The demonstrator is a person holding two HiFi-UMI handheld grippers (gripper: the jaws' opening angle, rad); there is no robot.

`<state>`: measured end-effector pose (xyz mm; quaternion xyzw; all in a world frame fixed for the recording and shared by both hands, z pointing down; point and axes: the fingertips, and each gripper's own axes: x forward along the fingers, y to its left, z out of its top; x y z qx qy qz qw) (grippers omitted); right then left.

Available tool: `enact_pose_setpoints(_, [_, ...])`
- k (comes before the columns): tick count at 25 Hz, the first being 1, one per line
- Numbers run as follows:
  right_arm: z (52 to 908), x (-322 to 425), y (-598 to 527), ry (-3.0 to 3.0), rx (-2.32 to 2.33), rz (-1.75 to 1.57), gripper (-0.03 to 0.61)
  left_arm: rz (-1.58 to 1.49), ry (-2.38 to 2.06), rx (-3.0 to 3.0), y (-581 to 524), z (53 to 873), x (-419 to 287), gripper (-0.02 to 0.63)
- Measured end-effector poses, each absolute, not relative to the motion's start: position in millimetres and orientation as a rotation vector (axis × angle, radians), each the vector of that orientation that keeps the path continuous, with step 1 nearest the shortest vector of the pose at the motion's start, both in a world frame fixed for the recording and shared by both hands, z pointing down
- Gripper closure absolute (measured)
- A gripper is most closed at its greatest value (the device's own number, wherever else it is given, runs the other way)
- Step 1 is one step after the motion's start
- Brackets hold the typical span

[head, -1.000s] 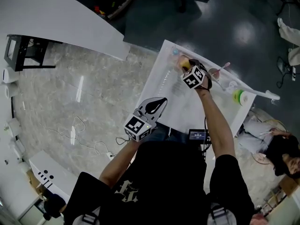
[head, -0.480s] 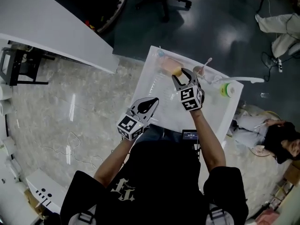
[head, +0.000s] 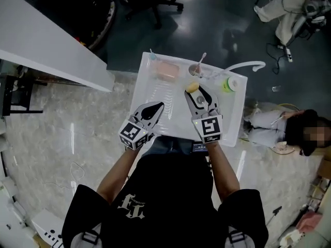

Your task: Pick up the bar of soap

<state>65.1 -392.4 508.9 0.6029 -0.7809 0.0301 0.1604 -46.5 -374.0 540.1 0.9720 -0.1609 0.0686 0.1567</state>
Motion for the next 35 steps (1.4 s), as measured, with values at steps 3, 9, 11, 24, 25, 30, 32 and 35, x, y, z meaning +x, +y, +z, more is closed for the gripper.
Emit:
enact_pose_setpoints(3, [480.9,81.9,-358.2,-2.257,1.808,0.054,0.39,0.185,-0.422,2.792,-364.3,534.6,-31.7,0.604])
enact_pose_setpoints(9, [452.1,127.3,-306.5,-2.207,1.946,0.043,0.39,0.174,-0.35,2.838,-341.0,519.7,7.0,0.604])
enact_pose_setpoints(11, [446.8,140.4,-293.4,-2.2,1.975,0.053,0.39,0.189,-0.347,2.842,-331.8,518.8,18.1,0.604])
enact_pose_setpoints(24, [438.6,216.1,-178.5,-2.372,1.933,0.051,0.39,0.208,-0.426,2.907,-232.1,501.3,99.2,0.604])
enact_pose_setpoints(25, [438.2,222.2,-170.4,-2.375,1.924,0.052,0.39,0.198,-0.438,2.907,-224.6,498.5,105.1,0.604])
enact_pose_setpoints(30, [439.5,243.7,-129.6,-2.395,1.898,0.026,0.39,0.124,-0.502,2.913,-188.2,480.2,126.7,0.604])
enact_pose_setpoints(32, [436.2,246.4,-114.1,-2.412,1.887,0.017,0.39,0.109,-0.516,2.932,-173.1,472.7,131.6,0.604])
enact_pose_setpoints(35, [434.9,251.0,-95.5,-2.427,1.879,-0.016,0.39,0.098,-0.52,2.957,-154.2,466.2,136.8,0.604])
